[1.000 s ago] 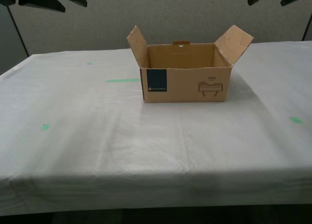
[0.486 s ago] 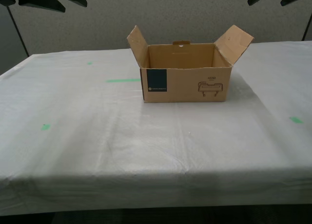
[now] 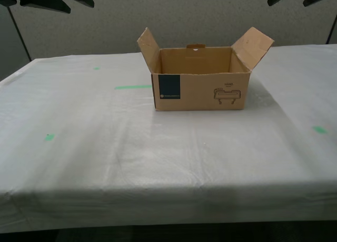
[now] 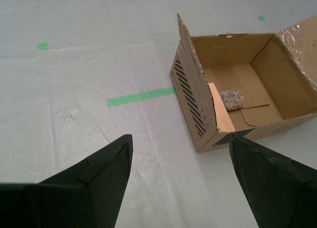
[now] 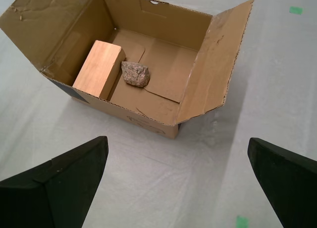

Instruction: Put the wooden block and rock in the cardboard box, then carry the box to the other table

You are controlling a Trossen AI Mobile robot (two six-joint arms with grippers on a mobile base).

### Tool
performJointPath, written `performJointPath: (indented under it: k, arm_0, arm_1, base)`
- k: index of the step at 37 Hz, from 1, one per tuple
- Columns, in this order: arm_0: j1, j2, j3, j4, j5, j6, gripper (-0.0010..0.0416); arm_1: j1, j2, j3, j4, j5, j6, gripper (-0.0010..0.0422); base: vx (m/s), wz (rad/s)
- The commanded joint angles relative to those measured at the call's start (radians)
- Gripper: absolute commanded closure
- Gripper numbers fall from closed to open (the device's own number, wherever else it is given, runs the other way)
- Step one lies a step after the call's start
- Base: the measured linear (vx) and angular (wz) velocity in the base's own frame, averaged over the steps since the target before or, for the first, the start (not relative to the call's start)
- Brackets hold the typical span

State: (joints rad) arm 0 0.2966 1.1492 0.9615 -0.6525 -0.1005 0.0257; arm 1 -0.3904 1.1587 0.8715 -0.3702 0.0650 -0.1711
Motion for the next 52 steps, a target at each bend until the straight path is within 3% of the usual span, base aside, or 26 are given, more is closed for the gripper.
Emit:
performJointPath:
  k: [1,52]
  arm_0:
    - [0.001,0.0,0.0,0.001,0.001,0.001,0.0012]
    - [0.001,0.0,0.0,0.001,0.001,0.001,0.0012]
  arm_1:
    - [-0.001,0.0,0.0,0.002,-0.002,0.003,0.0149]
    - [0.0,0.0,0.0,0.002,-0.002,0.003,0.0149]
  base:
    - [0.0,0.0]
    - [0.0,0.0]
